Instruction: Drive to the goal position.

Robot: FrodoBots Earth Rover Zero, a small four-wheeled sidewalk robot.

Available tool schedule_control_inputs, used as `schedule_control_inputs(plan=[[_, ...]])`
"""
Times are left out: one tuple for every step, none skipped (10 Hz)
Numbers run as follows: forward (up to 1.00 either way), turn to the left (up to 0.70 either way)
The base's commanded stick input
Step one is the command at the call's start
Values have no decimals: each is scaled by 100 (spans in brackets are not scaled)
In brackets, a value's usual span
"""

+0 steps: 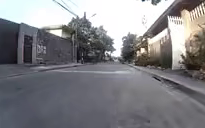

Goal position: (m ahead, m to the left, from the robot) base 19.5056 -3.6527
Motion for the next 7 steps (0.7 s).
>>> schedule_control_inputs(plan=[[100, -1], [100, -1], [100, -1], [100, -1], [100, -1], [100, -1], [100, -1]])
